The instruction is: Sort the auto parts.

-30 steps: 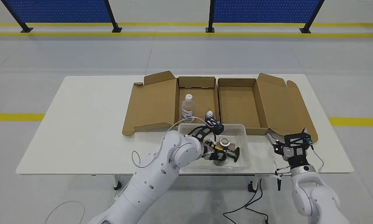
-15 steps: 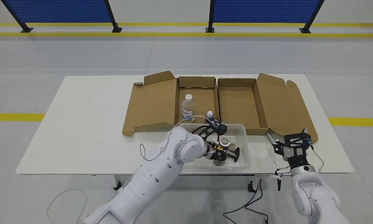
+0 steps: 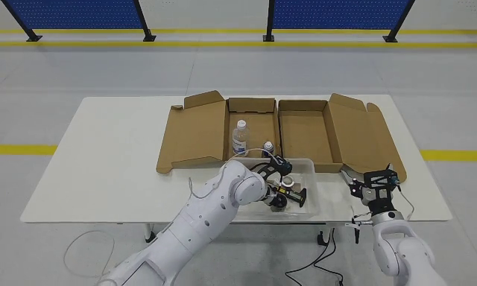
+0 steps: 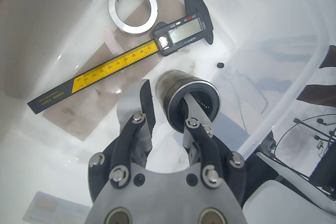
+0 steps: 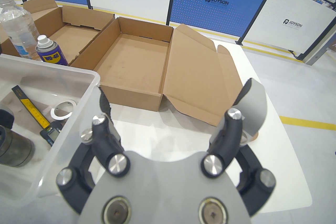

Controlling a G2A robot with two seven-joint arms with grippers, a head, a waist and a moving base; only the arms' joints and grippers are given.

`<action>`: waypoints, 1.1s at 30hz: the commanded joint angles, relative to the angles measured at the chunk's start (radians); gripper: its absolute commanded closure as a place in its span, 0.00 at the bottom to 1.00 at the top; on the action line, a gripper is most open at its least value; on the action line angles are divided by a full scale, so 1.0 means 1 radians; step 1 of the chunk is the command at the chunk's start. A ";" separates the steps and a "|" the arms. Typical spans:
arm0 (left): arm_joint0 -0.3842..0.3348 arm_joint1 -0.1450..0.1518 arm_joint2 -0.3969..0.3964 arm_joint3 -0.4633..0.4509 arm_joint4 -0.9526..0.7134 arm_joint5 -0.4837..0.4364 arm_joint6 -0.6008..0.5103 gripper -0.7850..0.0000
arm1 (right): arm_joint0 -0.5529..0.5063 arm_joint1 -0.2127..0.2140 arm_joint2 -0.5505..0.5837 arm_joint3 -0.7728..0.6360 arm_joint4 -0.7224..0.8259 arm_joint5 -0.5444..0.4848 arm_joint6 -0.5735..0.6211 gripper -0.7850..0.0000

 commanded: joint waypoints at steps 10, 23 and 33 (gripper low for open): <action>-0.002 0.002 -0.001 0.011 0.006 0.012 0.033 1.00 | 0.000 0.000 0.000 0.000 0.000 0.000 0.000 0.00; 0.114 0.058 -0.137 -0.187 0.063 0.057 0.055 1.00 | 0.000 0.000 0.000 0.000 0.000 0.000 0.000 0.00; 0.226 0.099 -0.254 -0.426 0.106 0.082 0.046 1.00 | 0.000 0.000 0.000 0.000 0.000 0.000 0.000 0.00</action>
